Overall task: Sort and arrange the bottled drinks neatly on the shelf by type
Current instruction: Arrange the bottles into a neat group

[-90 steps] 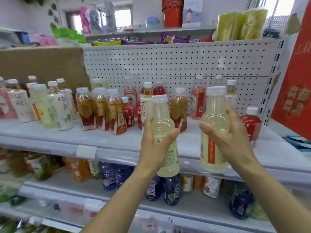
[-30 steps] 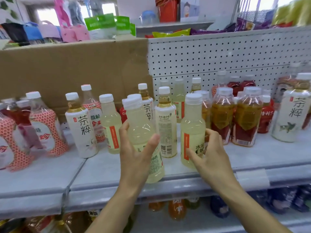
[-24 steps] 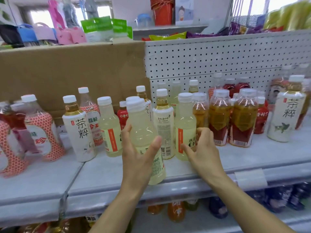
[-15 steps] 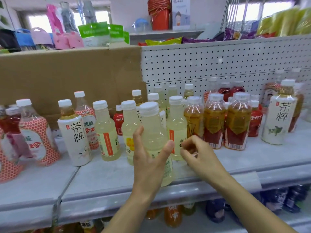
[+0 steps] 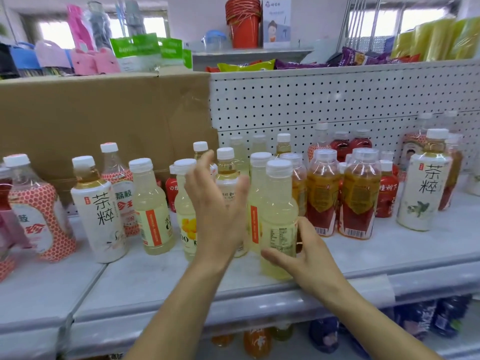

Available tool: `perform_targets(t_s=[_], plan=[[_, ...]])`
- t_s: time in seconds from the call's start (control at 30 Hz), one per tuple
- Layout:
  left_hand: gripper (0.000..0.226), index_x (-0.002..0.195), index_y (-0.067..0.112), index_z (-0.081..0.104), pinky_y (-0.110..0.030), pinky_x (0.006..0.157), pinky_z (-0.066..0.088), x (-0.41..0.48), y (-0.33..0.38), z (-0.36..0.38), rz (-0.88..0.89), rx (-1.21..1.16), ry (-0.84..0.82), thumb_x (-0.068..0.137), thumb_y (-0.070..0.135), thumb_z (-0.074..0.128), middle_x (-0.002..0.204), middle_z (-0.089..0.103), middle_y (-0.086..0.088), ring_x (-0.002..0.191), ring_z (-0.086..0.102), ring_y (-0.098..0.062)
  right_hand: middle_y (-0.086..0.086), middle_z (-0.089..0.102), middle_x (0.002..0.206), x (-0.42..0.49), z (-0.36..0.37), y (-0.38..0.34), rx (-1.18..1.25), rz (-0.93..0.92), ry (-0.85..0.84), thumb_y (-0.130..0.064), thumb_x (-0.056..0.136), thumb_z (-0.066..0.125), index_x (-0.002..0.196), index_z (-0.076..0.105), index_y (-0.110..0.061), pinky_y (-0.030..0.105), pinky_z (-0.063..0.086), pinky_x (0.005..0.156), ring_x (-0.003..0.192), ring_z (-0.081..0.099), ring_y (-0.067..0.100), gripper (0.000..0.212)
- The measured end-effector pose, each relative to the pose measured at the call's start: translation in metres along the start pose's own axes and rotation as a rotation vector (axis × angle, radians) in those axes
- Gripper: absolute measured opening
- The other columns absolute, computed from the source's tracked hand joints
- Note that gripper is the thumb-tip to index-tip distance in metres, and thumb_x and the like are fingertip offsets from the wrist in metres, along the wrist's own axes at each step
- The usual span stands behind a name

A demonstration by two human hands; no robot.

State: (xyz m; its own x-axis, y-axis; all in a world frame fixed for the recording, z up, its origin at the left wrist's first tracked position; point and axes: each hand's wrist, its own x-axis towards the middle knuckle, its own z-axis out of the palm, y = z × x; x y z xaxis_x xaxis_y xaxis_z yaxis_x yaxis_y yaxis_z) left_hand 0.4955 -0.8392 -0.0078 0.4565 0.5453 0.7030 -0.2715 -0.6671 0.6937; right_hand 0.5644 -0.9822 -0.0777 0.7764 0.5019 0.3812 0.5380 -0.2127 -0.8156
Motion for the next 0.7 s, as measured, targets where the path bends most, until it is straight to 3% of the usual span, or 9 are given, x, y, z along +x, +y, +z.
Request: perform_targets(t_s=[0.07,0.13,0.2,0.3,0.4,0.5,0.7], plan=[[0.072,0.154,0.023,0.019,-0.01,0.105,0.029,0.022,0.001,-0.003,-0.048,0.052,-0.056,0.096,0.04,0.059,0.149,0.028,0.01,0.127,0.034,0.007,-0.016,0.056,0.119,0.001,0.002,0.0,-0.034,0.004,0.024,-0.043,0.07,0.085,0.121,0.041,-0.034,0.029,0.053,0.092,0.111,0.056,0.002,0.068],[0.079,0.157,0.022,0.008,-0.024,0.112,0.032,0.038,-0.001,0.0,-0.082,0.122,-0.149,0.098,0.042,0.057,0.159,0.027,0.001,0.14,0.032,-0.008,-0.016,0.056,0.115,0.002,0.004,-0.002,-0.07,0.013,0.047,-0.042,0.067,0.087,0.117,0.038,-0.032,0.028,0.055,0.089,0.108,0.057,0.002,0.07],[0.072,0.158,0.022,0.009,-0.024,0.104,0.029,0.045,-0.003,0.002,-0.068,0.193,-0.209,0.102,0.037,0.051,0.161,0.028,-0.001,0.142,0.034,-0.016,-0.016,0.056,0.113,0.003,0.006,-0.004,-0.113,0.024,0.058,-0.043,0.067,0.087,0.112,0.036,-0.03,0.029,0.056,0.087,0.106,0.057,0.003,0.069],[0.055,0.156,0.023,0.021,-0.024,0.092,0.03,0.048,-0.005,0.0,0.002,0.3,-0.212,0.106,0.023,0.043,0.154,0.039,-0.001,0.134,0.043,-0.019,-0.012,0.055,0.111,0.01,0.011,-0.006,-0.174,0.038,0.078,-0.048,0.066,0.086,0.107,0.036,-0.027,0.033,0.057,0.085,0.104,0.058,0.007,0.068],[0.051,0.154,0.026,0.026,-0.026,0.085,0.032,0.045,-0.004,-0.01,0.067,0.407,-0.19,0.106,0.023,0.042,0.144,0.046,-0.002,0.122,0.048,-0.019,-0.01,0.052,0.109,0.016,0.018,-0.009,-0.317,0.058,0.108,-0.06,0.068,0.079,0.105,0.035,-0.026,0.034,0.054,0.081,0.101,0.055,0.01,0.067],[0.049,0.153,0.026,0.029,-0.032,0.083,0.036,0.042,-0.007,-0.021,0.097,0.431,-0.18,0.106,0.026,0.042,0.131,0.052,-0.001,0.111,0.052,-0.019,-0.005,0.056,0.115,0.022,0.021,-0.014,-0.487,0.083,0.072,-0.071,0.073,0.067,0.107,0.034,-0.023,0.037,0.052,0.077,0.102,0.058,0.017,0.068],[0.043,0.147,0.024,0.037,-0.031,0.079,0.035,0.04,-0.006,-0.028,0.11,0.414,-0.195,0.105,0.025,0.045,0.129,0.054,-0.001,0.103,0.049,-0.016,0.006,0.065,0.116,0.033,0.027,-0.022,-0.624,0.12,0.027,-0.073,0.077,0.061,0.113,0.038,-0.014,0.041,0.052,0.078,0.103,0.065,0.032,0.072]])
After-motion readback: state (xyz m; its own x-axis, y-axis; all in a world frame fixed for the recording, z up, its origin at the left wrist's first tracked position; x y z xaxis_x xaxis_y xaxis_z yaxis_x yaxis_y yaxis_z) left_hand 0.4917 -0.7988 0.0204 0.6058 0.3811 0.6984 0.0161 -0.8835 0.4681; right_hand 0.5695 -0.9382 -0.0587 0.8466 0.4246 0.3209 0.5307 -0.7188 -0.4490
